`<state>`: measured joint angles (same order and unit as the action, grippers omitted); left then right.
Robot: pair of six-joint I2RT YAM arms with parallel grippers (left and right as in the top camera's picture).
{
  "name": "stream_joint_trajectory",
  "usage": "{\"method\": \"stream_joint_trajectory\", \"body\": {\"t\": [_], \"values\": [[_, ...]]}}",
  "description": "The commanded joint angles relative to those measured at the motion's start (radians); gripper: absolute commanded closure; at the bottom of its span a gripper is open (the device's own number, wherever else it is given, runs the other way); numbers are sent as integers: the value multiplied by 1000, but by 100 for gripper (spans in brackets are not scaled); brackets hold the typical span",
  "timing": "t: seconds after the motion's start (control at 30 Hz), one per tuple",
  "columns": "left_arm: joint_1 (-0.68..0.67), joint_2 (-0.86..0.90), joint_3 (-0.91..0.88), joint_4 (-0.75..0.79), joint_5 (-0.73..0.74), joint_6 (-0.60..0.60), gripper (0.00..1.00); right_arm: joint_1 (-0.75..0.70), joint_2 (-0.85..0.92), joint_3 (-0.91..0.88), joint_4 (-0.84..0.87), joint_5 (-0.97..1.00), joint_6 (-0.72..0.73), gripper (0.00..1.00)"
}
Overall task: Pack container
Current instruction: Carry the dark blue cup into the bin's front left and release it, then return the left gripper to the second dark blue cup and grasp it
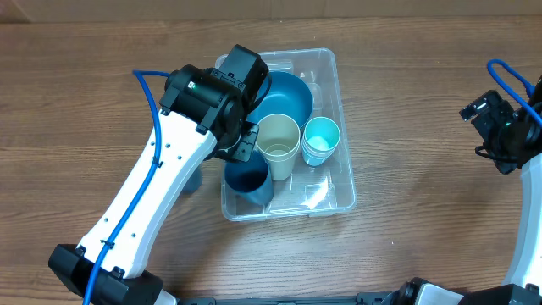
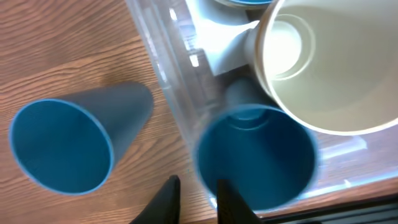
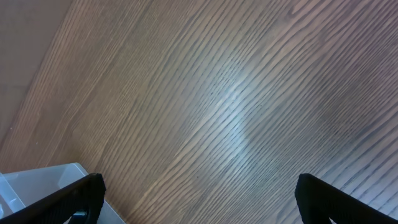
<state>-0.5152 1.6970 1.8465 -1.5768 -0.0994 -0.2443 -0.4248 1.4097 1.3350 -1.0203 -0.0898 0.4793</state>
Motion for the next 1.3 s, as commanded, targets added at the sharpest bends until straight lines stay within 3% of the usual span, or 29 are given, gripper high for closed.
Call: {"method": "stream_joint_trajectory", "body": {"t": [0.0,0.23,0.43,0.9,1.07,1.13,1.2,1.27], "values": [[47,-65,48,-39,-137,-52,68,-3,0,9,4,-2,8,0],[363,-151,111,-40,-80,-36,40,-3,0,9,4,-2,8,0],[621,-106,69,-31,135,111,41,-3,0,9,4,-2,8,0],[658,-36,-294,166,257,137,47,-3,0,9,3,-2,8,0],[652,-36,-433,249,274,145,57,-3,0,9,4,-2,8,0],[647,-36,-480,284,275,145,69,-3,0,9,4,-2,8,0],[645,-36,-505,304,276,144,89,-3,0,9,3,-2,8,0],[645,-39,-504,312,276,143,96,-3,0,9,4,-2,8,0]]}}
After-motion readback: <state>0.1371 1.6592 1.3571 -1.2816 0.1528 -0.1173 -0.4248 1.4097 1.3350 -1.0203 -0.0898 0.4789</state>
